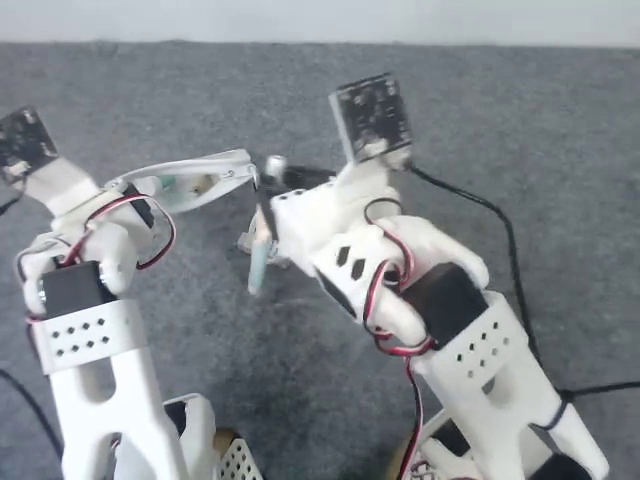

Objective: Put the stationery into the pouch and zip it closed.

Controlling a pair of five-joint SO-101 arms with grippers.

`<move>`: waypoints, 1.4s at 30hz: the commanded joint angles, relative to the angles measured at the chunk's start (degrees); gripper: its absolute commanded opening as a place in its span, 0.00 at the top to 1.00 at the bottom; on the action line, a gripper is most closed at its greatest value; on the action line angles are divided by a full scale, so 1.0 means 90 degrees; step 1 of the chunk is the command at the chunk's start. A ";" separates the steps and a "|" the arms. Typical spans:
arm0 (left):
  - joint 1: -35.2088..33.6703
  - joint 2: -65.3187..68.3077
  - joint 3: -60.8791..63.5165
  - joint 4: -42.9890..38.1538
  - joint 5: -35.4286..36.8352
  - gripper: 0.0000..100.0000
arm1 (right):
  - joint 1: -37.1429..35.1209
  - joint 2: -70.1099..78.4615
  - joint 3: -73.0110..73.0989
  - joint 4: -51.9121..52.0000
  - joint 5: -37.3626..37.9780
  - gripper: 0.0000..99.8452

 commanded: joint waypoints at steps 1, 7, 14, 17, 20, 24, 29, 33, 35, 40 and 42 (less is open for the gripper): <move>0.0029 -0.0059 -0.0200 -0.0098 0.0000 0.99 | -0.0190 -0.0347 -0.0059 -0.0679 0.0723 0.99; 0.0020 -0.0059 -0.0200 -0.0098 0.0000 0.99 | -0.0151 -0.0376 -0.0020 -0.0962 0.0908 0.99; 0.0020 -0.0059 -0.0200 -0.0098 0.0000 0.99 | -0.0190 -0.0864 0.0625 -0.1021 0.0899 0.99; 0.0020 -0.0078 -0.0200 -0.0098 0.0000 0.99 | -0.0190 -0.1470 0.0996 -0.1031 0.0908 0.99; 0.0029 -0.0088 -0.0200 -0.0098 0.0000 0.99 | -0.0161 -0.1929 0.1319 -0.1392 0.0908 0.99; 0.0107 -0.0107 -0.0210 -0.0068 0.0000 0.99 | -0.0151 -0.2330 0.1973 -0.2330 0.0918 0.99; 0.0400 -0.0107 -0.0239 -0.0059 0.0000 0.99 | -0.0151 -0.2759 0.2647 -0.3297 0.0918 0.99; 0.0488 -0.0107 -0.0357 0.0049 0.0010 0.99 | -0.0142 -0.3199 0.3077 -0.3961 0.0918 0.99; 0.0703 -0.0107 -0.0513 0.0303 -0.0010 0.99 | -0.0142 -0.3385 0.3282 -0.4225 0.0918 0.99; 0.0967 -0.0098 -0.0689 0.0537 -0.0010 0.99 | -0.0103 -0.3512 0.3712 -0.4938 0.1182 0.99; 0.0977 -0.0098 -0.0689 0.0537 -0.0010 0.99 | -0.0005 -0.3502 0.3976 -0.5358 0.1553 0.99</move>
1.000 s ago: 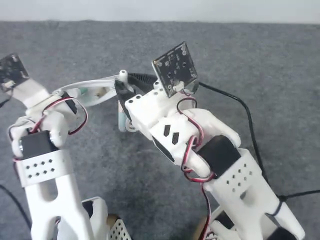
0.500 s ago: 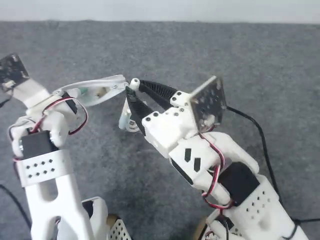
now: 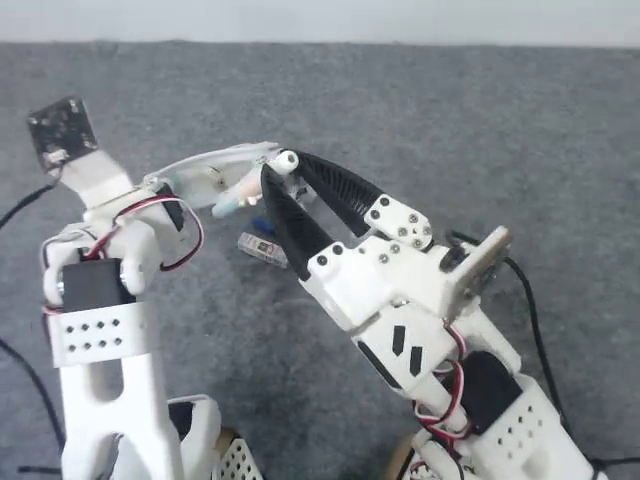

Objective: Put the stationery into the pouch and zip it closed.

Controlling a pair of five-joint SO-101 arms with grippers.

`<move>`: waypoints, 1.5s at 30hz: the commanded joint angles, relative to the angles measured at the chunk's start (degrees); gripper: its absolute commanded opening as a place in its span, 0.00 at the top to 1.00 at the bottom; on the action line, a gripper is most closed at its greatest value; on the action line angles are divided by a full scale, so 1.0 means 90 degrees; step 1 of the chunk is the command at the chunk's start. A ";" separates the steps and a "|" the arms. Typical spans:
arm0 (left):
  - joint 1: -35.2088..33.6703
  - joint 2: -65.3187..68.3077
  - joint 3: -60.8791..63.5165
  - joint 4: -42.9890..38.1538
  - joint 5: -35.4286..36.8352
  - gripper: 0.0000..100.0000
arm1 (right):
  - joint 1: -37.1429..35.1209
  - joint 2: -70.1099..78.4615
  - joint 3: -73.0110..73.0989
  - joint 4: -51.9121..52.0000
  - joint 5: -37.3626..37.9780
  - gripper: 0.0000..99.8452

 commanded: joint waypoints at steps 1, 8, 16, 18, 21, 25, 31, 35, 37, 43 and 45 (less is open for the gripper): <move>0.0078 -0.0098 -0.0435 0.0010 -0.0010 0.99 | 0.0161 -0.0171 0.0283 -0.0825 0.0625 0.99; 0.0068 -0.0068 -0.0435 0.0000 -0.0010 0.99 | 0.0142 0.0015 0.1162 -0.2369 0.1289 0.99; 0.0059 -0.0059 -0.0425 0.0000 -0.0020 0.99 | 0.0161 0.1118 0.1153 -0.3179 0.1319 0.99; 0.0059 -0.0059 -0.0425 0.0000 -0.0020 0.99 | 0.0161 0.1431 0.1153 -0.3346 0.1328 0.99; 0.0059 -0.0059 -0.0425 0.0000 -0.0020 0.99 | 0.0161 0.1832 0.1143 -0.3394 0.1348 0.99; 0.0059 -0.0059 -0.0425 0.0000 -0.0020 0.99 | 0.0210 0.2242 0.1133 -0.3394 0.2071 0.99; 0.0059 -0.0068 -0.0366 -0.0010 -0.0020 0.99 | 0.0220 0.2847 0.1133 -0.3394 0.2256 0.99; 0.0059 -0.0078 -0.0288 -0.0098 -0.0029 0.99 | 0.0220 0.3179 0.1133 -0.3394 0.2266 0.99; 0.0059 -0.0098 -0.0278 -0.0098 -0.0029 0.99 | 0.0220 0.3287 0.1133 -0.3394 0.2266 0.99; 0.0059 -0.0098 -0.0269 -0.0098 -0.0029 0.99 | 0.0230 0.3375 0.1133 -0.3336 0.2295 0.99; 0.0059 -0.0098 -0.0269 -0.0098 -0.0029 0.99 | 0.0230 0.3326 0.1172 -0.3326 0.2295 0.99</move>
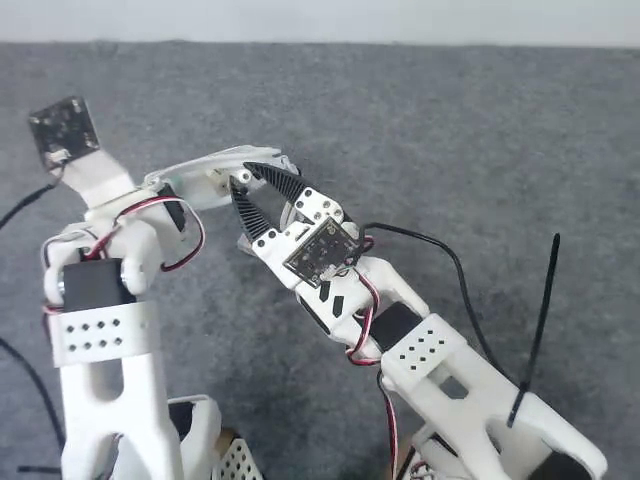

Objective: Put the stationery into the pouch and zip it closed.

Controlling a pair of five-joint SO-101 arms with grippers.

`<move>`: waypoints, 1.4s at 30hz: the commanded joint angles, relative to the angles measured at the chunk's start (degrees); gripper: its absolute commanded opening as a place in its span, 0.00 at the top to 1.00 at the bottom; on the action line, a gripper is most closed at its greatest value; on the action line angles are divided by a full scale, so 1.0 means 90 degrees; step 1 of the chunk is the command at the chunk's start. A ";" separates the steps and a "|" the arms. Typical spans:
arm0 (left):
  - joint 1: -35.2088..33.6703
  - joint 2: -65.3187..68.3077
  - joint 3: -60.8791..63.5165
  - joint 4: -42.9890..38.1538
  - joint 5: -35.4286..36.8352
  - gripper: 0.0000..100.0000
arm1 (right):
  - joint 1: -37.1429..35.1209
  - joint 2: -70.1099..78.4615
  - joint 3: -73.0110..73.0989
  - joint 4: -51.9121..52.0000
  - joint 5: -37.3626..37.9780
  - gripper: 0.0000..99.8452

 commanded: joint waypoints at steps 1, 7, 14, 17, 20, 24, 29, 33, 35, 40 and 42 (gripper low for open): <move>0.0039 -0.0098 -0.0269 -0.0098 -0.0029 0.99 | 0.0103 -0.0073 -0.0078 -0.0054 0.0078 0.99; 0.0039 -0.0098 -0.0269 -0.0098 -0.0029 0.99 | 0.0093 -0.0083 -0.0117 0.0571 0.0059 0.85; -0.0039 -0.0098 -0.0269 -0.0098 -0.0029 0.99 | 0.0093 -0.0142 -0.0107 0.0611 0.0059 0.82; -0.0195 -0.0098 -0.0278 -0.0098 -0.0029 0.99 | 0.0093 -0.0532 -0.0020 0.0747 0.0059 0.83; -0.0205 -0.0098 -0.0278 -0.0098 -0.0029 0.99 | 0.0093 -0.1109 -0.0020 0.1490 0.0049 0.83; -0.0205 -0.0098 -0.0278 -0.0098 -0.0029 0.99 | 0.0093 -0.1822 -0.0020 0.2261 0.0049 0.83; -0.0391 -0.0098 -0.0288 -0.0098 0.0010 0.99 | 0.0103 -0.2232 -0.0020 0.2818 0.0049 0.83; -0.0752 -0.0098 -0.0298 -0.0137 0.0029 0.99 | 0.0278 -0.2242 -0.0147 0.3170 0.0049 0.83; -0.0908 -0.0098 -0.0288 -0.0176 0.0029 0.99 | 0.0435 -0.2242 -0.0322 0.3512 0.0039 0.83; -0.1504 -0.0107 -0.0308 -0.0244 0.0371 0.99 | 0.0708 -0.2232 -0.0957 0.4772 -0.0713 0.83; -0.1641 -0.0107 -0.0308 -0.0264 0.0381 0.99 | 0.0786 -0.2232 -0.1162 0.5201 -0.0772 0.83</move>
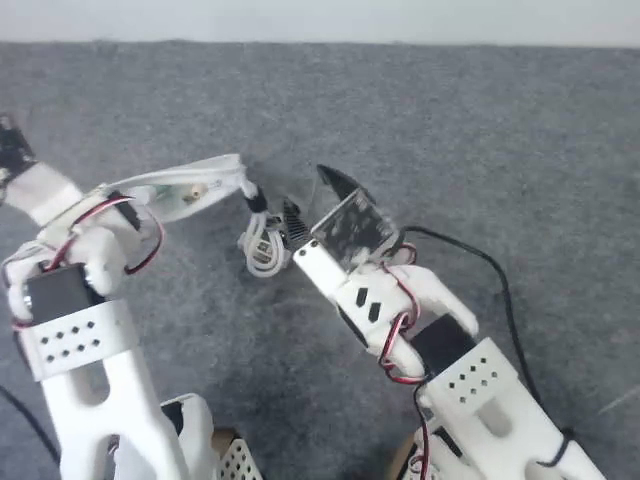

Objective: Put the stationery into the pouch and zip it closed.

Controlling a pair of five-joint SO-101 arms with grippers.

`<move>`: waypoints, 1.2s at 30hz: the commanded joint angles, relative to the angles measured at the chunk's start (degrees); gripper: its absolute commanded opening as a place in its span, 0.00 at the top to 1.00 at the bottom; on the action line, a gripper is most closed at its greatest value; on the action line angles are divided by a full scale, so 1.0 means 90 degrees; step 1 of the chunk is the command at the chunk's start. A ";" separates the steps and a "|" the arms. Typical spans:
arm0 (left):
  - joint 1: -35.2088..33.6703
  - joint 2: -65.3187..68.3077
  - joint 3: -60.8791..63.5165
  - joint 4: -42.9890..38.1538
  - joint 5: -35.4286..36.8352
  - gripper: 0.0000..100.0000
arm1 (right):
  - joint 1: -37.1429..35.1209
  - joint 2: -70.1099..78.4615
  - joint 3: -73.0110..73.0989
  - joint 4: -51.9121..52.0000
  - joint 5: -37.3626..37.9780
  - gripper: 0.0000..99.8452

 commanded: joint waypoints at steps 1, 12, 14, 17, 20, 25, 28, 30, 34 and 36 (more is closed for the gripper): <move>-0.0381 -0.0107 -0.0308 -0.0264 0.0166 0.99 | 0.0161 -0.0230 -0.0723 0.0708 -0.0205 0.83; -0.0488 -0.0107 -0.0357 -0.0264 0.0176 0.99 | 0.0171 0.1744 -0.1192 0.0982 -0.0176 0.83; -0.0488 -0.0107 -0.0357 -0.0264 0.0176 0.99 | 0.0171 0.2320 -0.1348 0.0982 -0.0176 0.83; -0.0488 -0.0107 -0.0347 -0.0264 0.0176 0.99 | 0.0171 0.3189 -0.1641 0.0982 -0.0176 0.83; -0.0479 -0.0107 -0.0347 -0.0264 0.0176 0.99 | 0.0171 0.3980 -0.1954 0.0982 -0.0176 0.83; -0.0479 -0.0107 -0.0337 -0.0264 0.0176 0.99 | 0.0171 0.5006 -0.2374 0.0991 -0.0166 0.83; -0.0479 -0.0107 -0.0337 -0.0264 0.0176 0.99 | 0.0171 0.5436 -0.2510 0.0991 -0.0166 0.83; -0.0479 -0.0107 -0.0337 -0.0264 0.0176 0.99 | 0.0171 0.5641 -0.2510 0.0991 0.0010 0.83; -0.0479 -0.0107 -0.0337 -0.0264 0.0166 0.99 | 0.0288 0.6042 -0.2520 0.0962 0.0391 0.83; -0.0479 -0.0107 -0.0337 -0.0264 0.0166 0.99 | 0.0347 0.6237 -0.2647 0.0982 0.0410 0.83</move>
